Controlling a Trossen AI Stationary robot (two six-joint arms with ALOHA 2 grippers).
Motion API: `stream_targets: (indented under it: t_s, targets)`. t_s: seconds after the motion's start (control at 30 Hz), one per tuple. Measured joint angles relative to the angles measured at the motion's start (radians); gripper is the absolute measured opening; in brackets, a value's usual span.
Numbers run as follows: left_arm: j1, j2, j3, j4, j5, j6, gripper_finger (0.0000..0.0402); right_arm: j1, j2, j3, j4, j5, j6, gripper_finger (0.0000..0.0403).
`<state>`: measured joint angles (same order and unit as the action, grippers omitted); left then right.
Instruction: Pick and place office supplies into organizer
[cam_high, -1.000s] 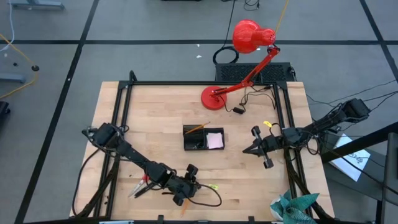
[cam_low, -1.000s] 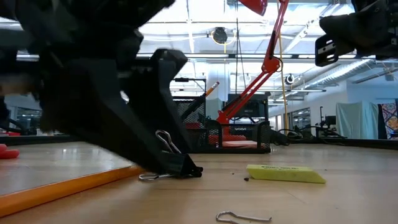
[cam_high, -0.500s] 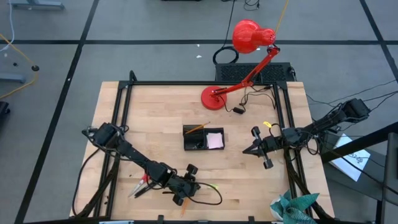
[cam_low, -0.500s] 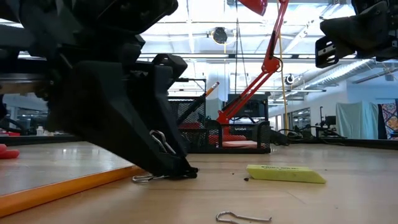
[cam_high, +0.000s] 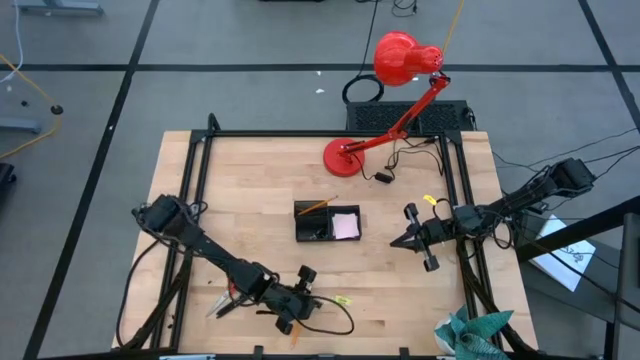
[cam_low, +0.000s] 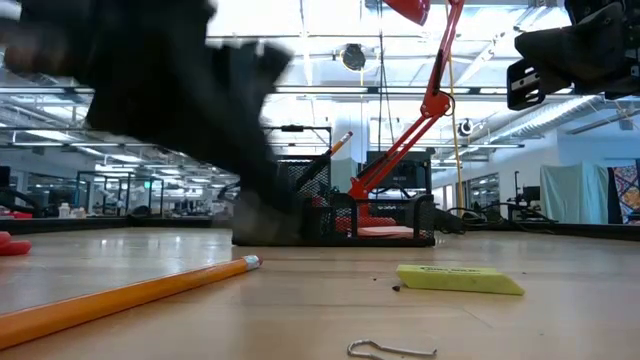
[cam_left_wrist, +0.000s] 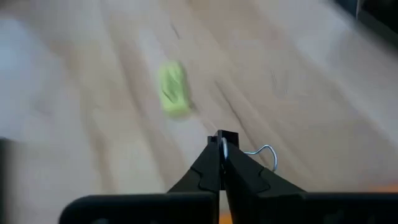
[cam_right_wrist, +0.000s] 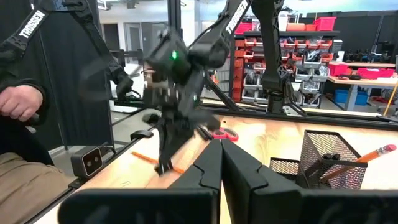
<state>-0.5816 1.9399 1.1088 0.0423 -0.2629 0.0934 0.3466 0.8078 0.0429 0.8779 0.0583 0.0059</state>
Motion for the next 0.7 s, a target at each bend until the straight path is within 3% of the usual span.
stream_targets:
  t_s: [0.2,0.4,0.57,0.7]
  targets:
    - [-0.029,-0.134,0.001,-0.065,-0.219,0.051,0.0015,0.000,0.000,0.000,-0.002,-0.001,0.008,0.0000]
    - [-0.029,-0.284,-0.007,-0.210,-0.468,-0.051,0.0004,0.000,0.001,0.000,-0.007,-0.001,0.017,0.0000]
    - [0.032,-0.324,-0.010,-0.319,-0.493,-0.155,0.0012,0.000,0.001,0.000,-0.008,-0.002,0.017,0.0000]
    - [0.095,-0.323,-0.010,-0.346,-0.429,-0.186,0.0004,0.000,0.001,0.000,-0.007,0.000,0.017,0.0000]
